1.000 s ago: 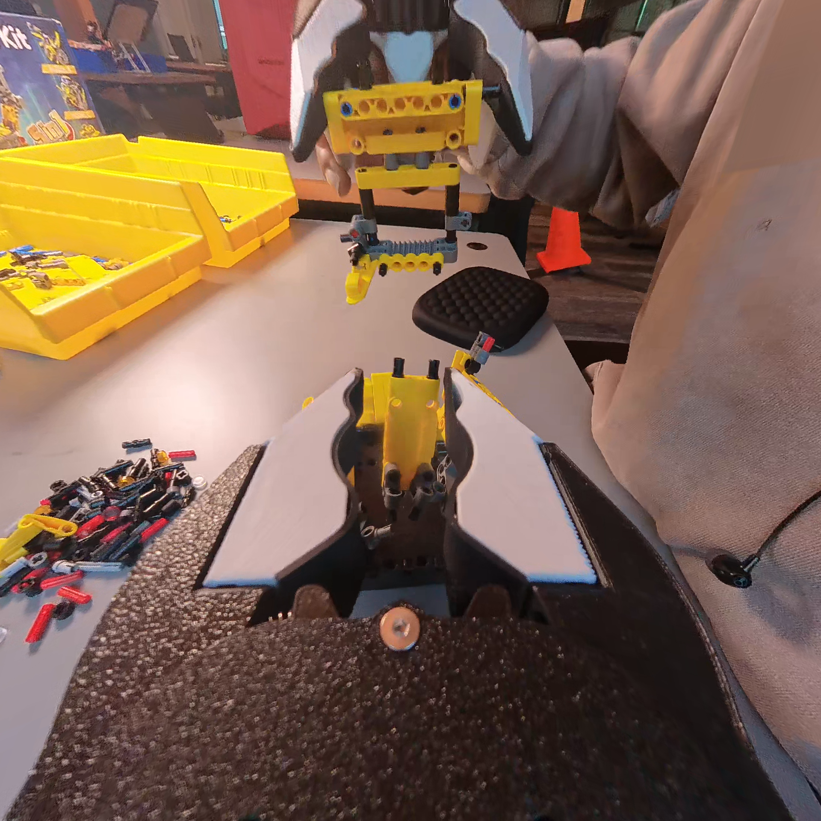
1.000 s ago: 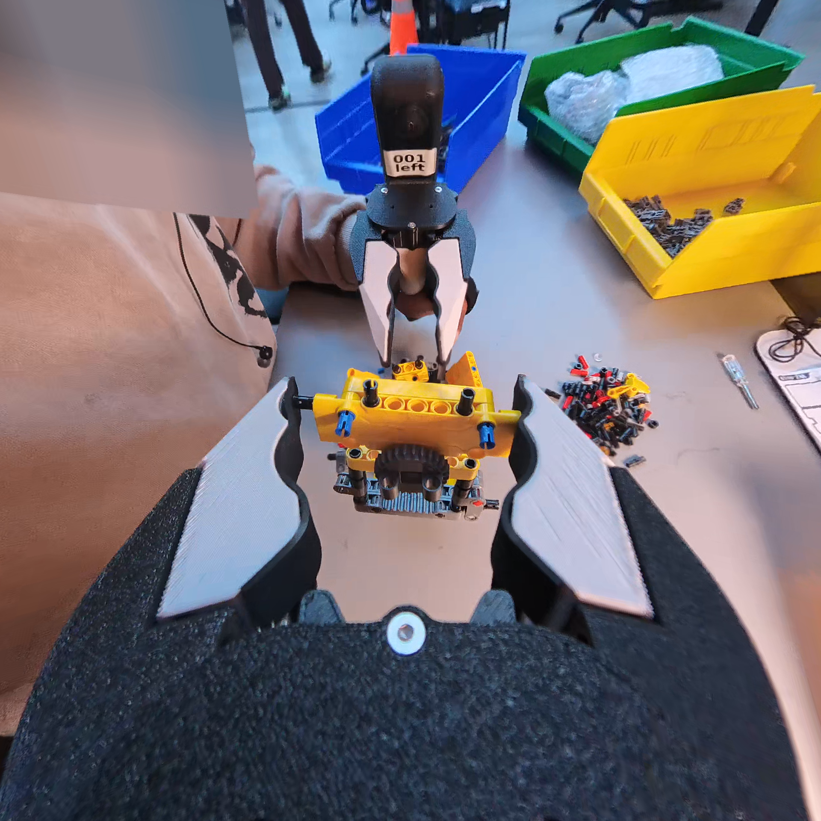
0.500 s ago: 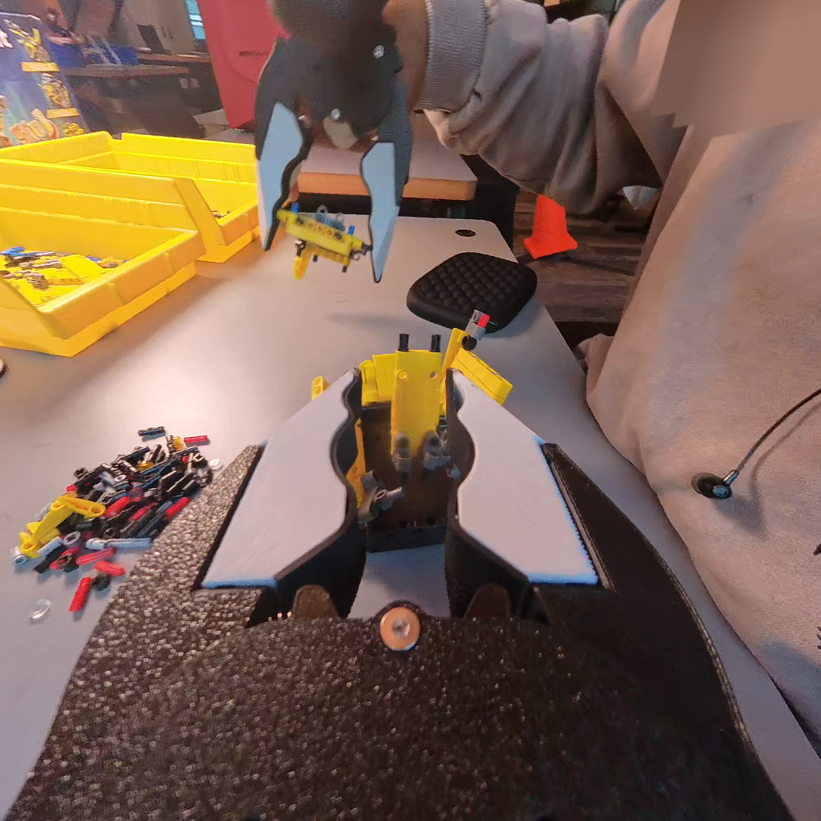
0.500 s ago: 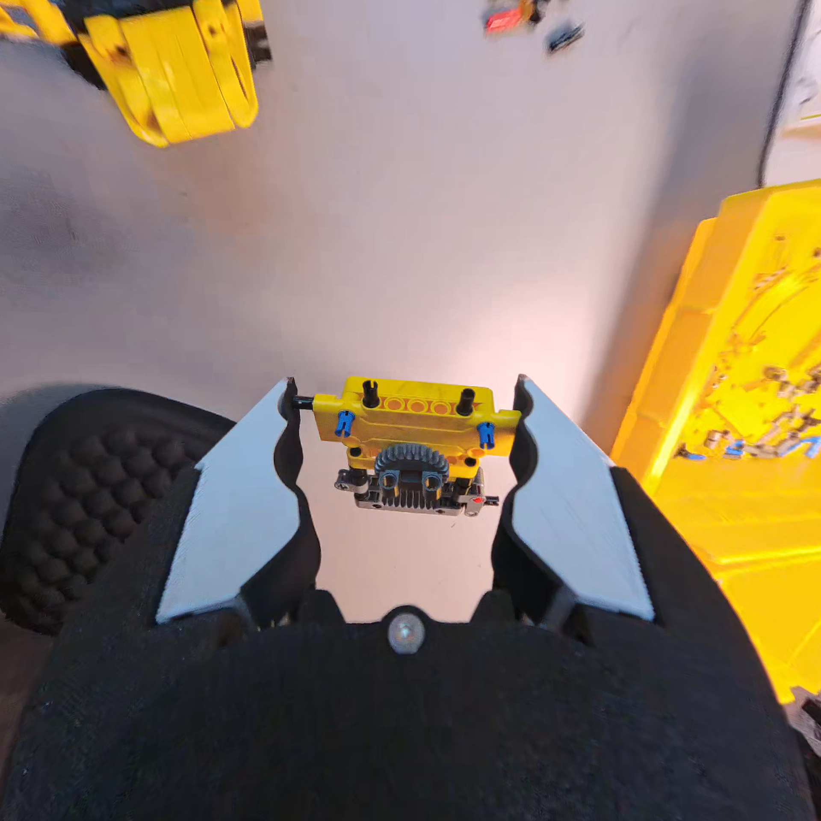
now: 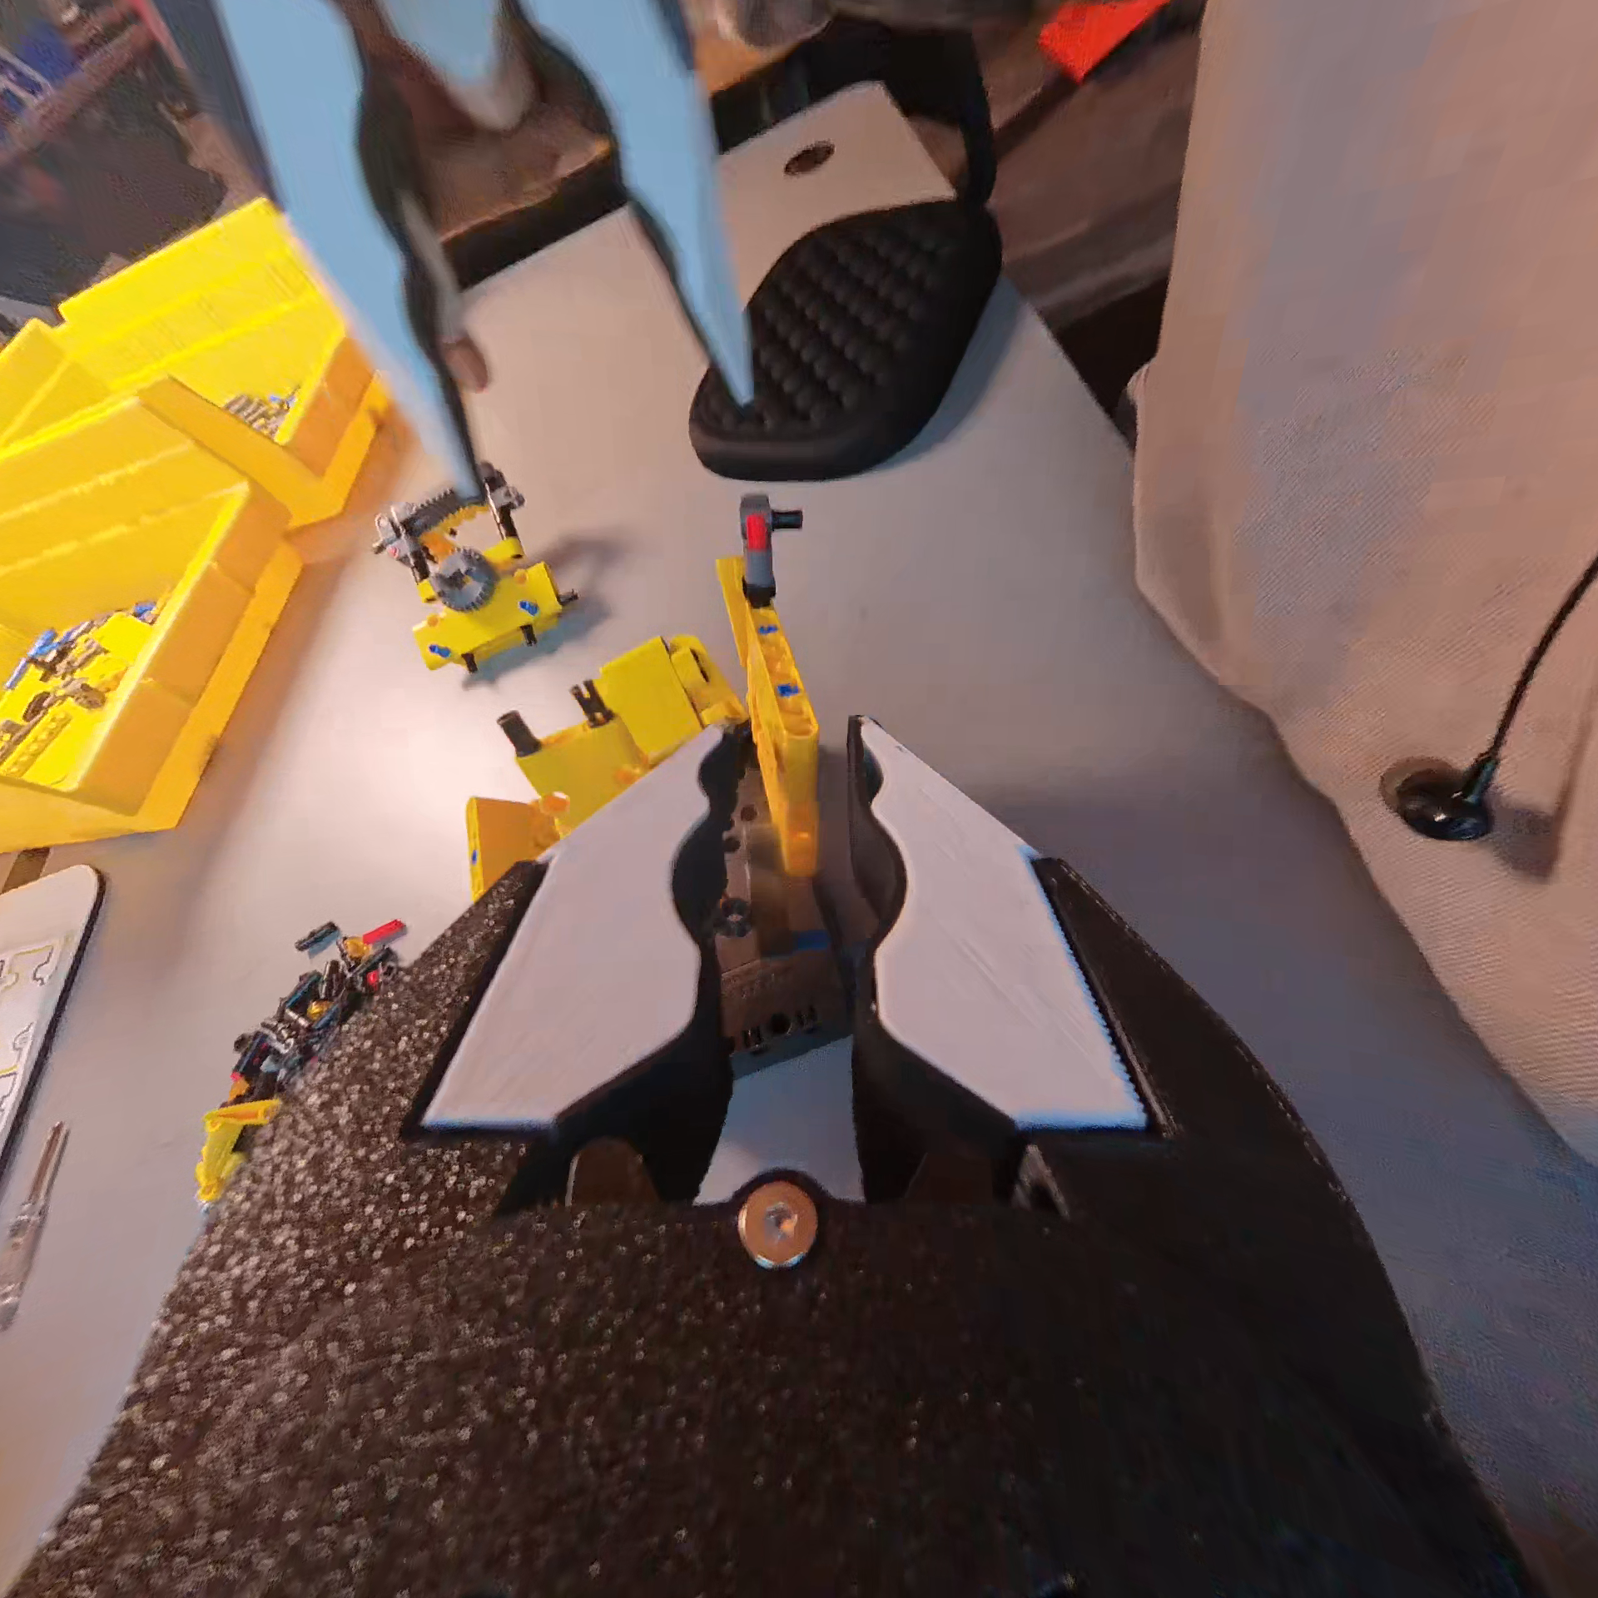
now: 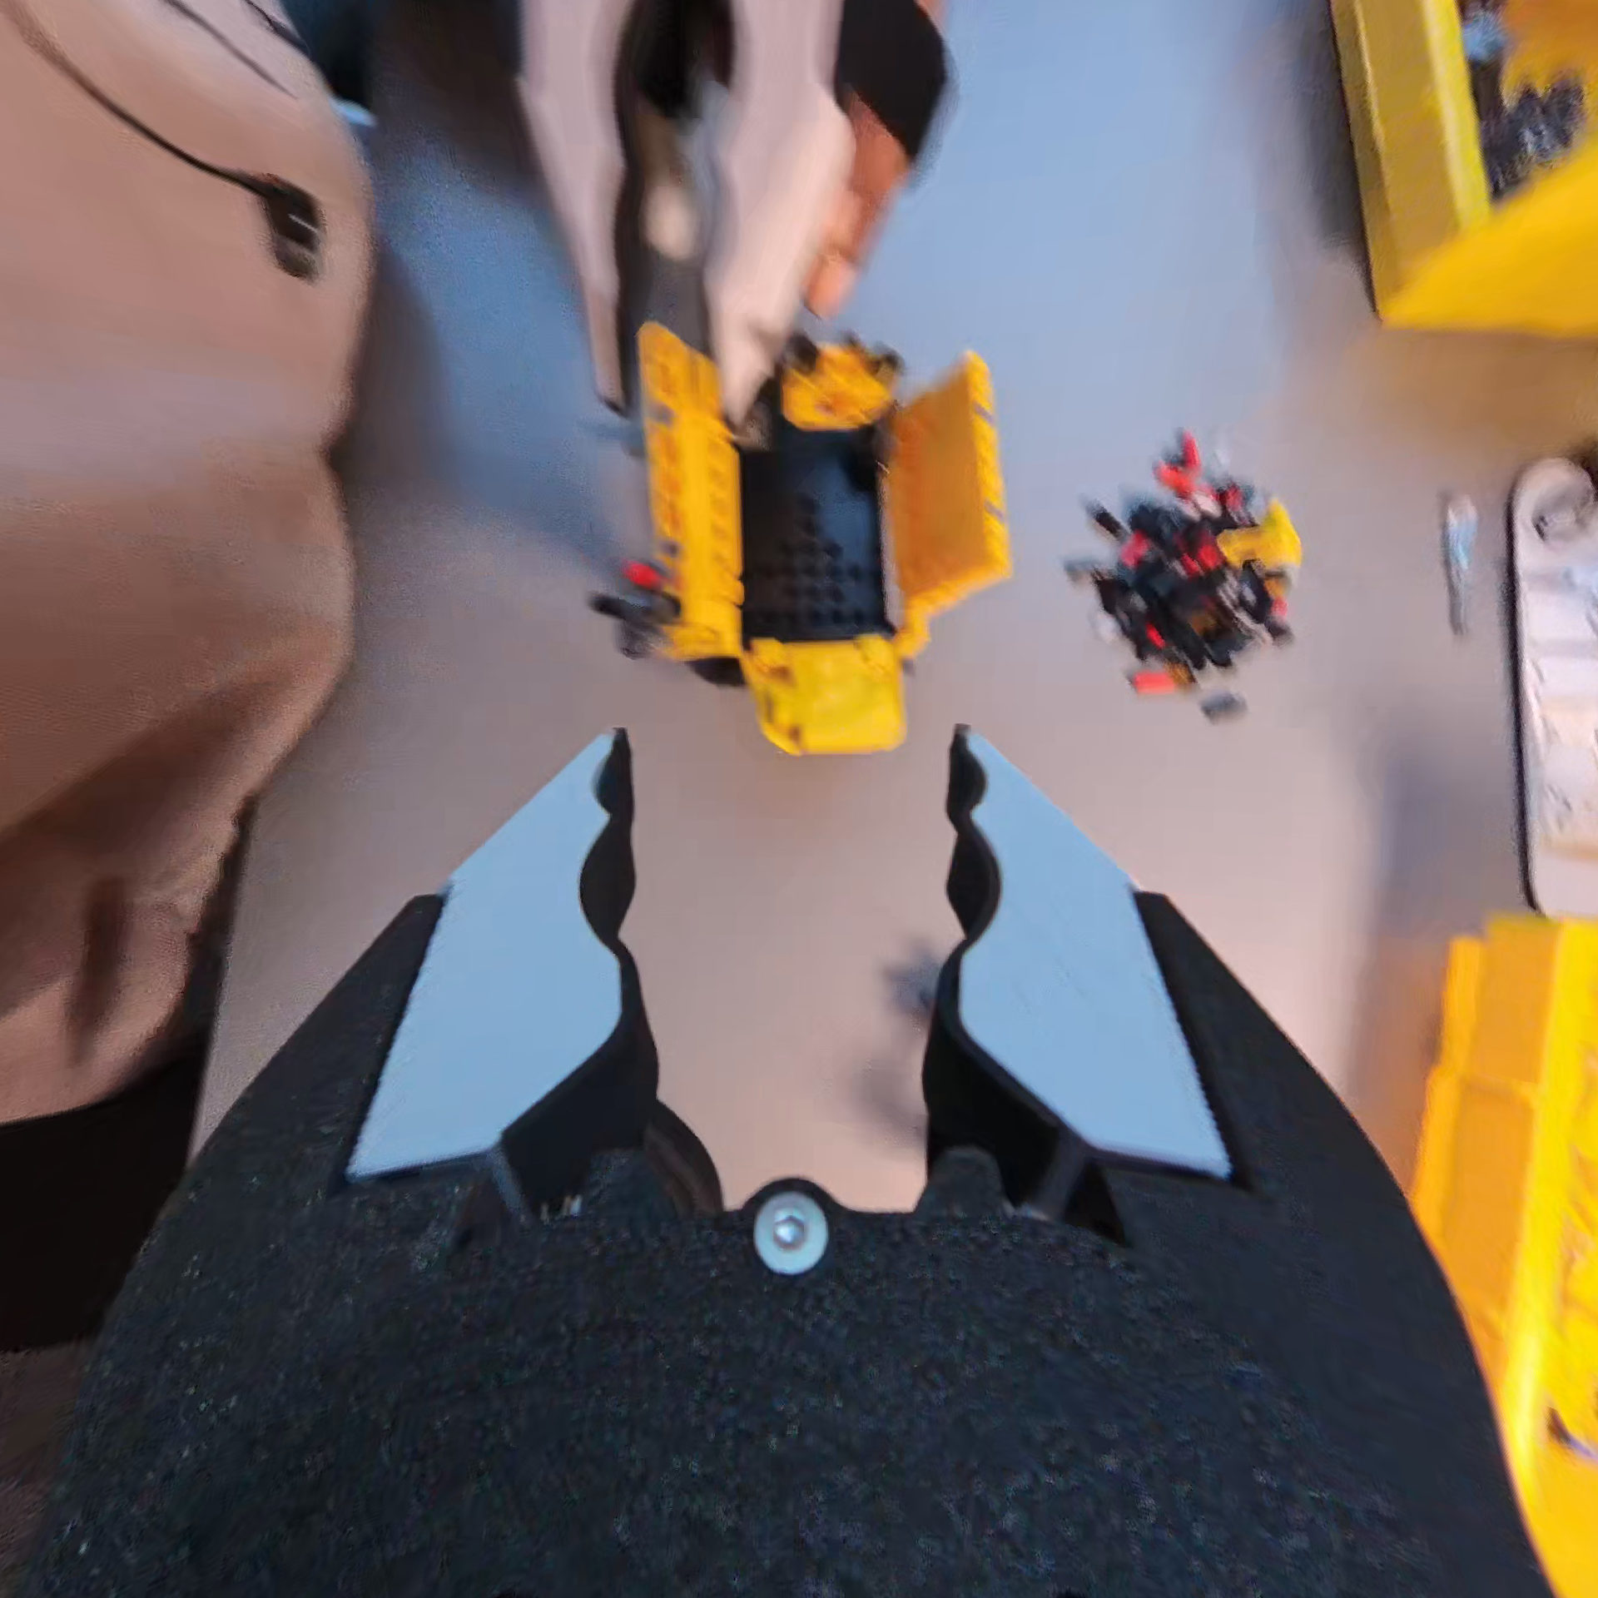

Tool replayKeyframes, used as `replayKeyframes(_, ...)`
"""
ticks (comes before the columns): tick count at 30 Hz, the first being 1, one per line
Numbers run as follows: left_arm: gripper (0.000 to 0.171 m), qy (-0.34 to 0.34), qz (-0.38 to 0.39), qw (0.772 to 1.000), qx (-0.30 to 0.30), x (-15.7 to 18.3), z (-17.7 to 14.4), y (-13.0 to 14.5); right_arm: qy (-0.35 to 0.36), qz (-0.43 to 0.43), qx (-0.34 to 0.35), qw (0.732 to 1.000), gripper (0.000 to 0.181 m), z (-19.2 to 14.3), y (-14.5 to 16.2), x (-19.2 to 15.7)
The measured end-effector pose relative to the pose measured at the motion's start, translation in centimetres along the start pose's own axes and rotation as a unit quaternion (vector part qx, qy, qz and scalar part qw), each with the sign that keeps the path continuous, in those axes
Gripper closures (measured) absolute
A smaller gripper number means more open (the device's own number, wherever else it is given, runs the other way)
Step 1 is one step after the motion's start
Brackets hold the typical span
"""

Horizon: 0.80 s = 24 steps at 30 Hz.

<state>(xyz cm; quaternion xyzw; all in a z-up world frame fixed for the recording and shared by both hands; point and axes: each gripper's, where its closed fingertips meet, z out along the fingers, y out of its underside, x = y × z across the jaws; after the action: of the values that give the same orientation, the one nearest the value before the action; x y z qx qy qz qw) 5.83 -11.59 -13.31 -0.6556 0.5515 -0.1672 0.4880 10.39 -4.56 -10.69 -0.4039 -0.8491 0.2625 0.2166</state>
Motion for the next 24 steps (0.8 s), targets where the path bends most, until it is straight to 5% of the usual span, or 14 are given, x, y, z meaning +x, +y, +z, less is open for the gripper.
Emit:
replayKeyframes(3,0.164,-0.01,0.0,1.0,-0.011,-0.2,0.5,0.4,-0.002,-0.037,0.044,0.998,0.127,2.4,-1.4,-4.0)
replayKeyframes(9,0.165,0.02,-0.1,0.994,0.022,-1.1,0.1,0.6,0.085,-0.028,0.079,0.993,0.166,4.9,-1.8,-2.8)
replayKeyframes(14,0.164,0.061,-0.232,0.967,0.086,-2.4,-0.6,0.3,0.018,0.085,0.132,0.987,0.166,4.6,-2.7,-1.7)
replayKeyframes(24,0.164,0.109,-0.426,0.879,0.185,-5.3,-1.8,0.1,-0.184,0.393,0.24,0.868,0.162,3.7,-3.8,1.3)
